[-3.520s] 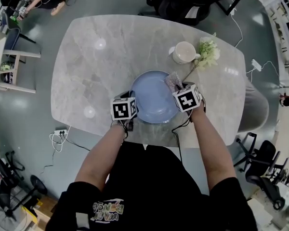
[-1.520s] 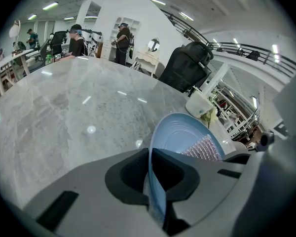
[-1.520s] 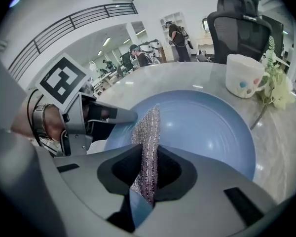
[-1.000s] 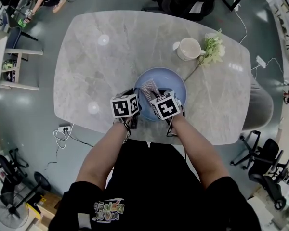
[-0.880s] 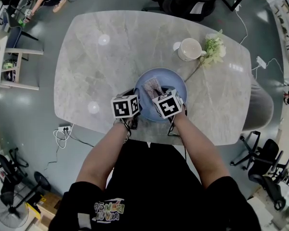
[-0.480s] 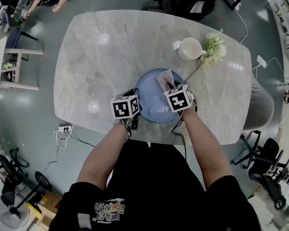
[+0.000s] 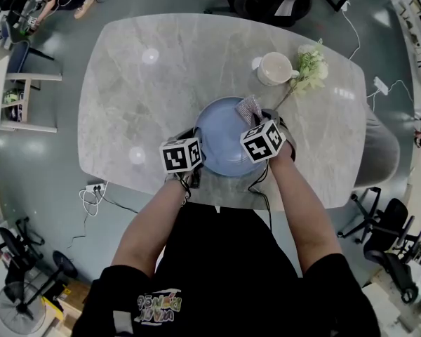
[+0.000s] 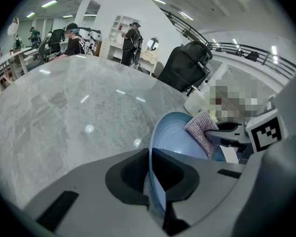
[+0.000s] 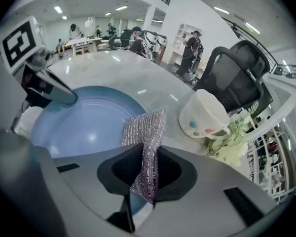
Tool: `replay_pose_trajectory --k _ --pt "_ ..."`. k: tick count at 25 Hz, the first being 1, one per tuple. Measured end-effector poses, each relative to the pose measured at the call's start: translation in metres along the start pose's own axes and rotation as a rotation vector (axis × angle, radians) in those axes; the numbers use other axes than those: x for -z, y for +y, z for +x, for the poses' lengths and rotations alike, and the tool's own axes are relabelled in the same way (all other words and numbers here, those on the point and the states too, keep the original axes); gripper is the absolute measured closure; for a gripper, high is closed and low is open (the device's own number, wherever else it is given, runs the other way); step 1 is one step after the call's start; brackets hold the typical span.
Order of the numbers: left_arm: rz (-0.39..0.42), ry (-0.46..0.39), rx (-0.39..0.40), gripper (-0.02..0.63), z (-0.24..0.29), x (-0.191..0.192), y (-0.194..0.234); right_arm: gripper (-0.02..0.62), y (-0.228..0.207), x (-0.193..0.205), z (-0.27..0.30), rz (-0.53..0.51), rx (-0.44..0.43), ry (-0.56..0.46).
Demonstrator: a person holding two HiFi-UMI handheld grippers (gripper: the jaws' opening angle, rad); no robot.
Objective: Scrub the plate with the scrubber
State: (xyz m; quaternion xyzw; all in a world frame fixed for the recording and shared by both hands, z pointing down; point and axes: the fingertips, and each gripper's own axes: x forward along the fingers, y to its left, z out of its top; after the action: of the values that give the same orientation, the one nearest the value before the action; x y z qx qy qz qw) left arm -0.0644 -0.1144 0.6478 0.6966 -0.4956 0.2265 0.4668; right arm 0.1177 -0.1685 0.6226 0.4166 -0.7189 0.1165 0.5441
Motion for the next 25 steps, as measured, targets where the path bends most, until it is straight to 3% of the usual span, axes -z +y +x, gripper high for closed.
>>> replay_pose_trajectory --k 5,13,18,25 --pt "0.0 0.0 -0.012 0.571 -0.001 0.0 0.001 0.522 -0.008 0.0 -0.005 -0.055 0.062 -0.019" --pt "-0.006 -0.009 -0.017 0.571 -0.003 -0.001 0.0 0.521 -0.017 0.005 -0.017 0.051 0.064 -0.053" --pt "-0.011 -0.016 -0.026 0.571 -0.003 -0.002 0.002 0.522 -0.016 0.01 -0.027 0.251 -0.016 -0.121" --pt "-0.013 -0.023 -0.033 0.571 -0.003 -0.001 0.001 0.523 0.008 0.018 -0.037 0.401 -0.148 -0.142"
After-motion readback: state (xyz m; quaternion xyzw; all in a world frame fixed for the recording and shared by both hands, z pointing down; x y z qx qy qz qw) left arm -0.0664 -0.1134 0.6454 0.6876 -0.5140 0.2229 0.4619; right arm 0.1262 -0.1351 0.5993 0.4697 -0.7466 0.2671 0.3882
